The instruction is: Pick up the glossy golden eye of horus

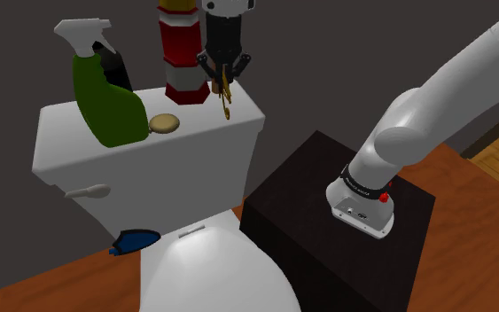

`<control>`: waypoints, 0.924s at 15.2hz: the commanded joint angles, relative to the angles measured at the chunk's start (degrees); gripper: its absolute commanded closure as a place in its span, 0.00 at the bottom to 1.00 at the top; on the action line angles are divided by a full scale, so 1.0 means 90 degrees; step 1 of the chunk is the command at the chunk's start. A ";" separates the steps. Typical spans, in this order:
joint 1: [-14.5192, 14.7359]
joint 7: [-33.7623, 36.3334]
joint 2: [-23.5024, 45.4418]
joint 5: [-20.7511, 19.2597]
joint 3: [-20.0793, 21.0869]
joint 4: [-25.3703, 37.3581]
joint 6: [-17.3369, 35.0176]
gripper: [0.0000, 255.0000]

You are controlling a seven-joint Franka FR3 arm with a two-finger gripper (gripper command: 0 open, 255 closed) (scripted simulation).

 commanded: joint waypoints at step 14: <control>-0.0034 0.0071 -0.0169 -0.0045 -0.0109 0.1096 -0.1261 1.00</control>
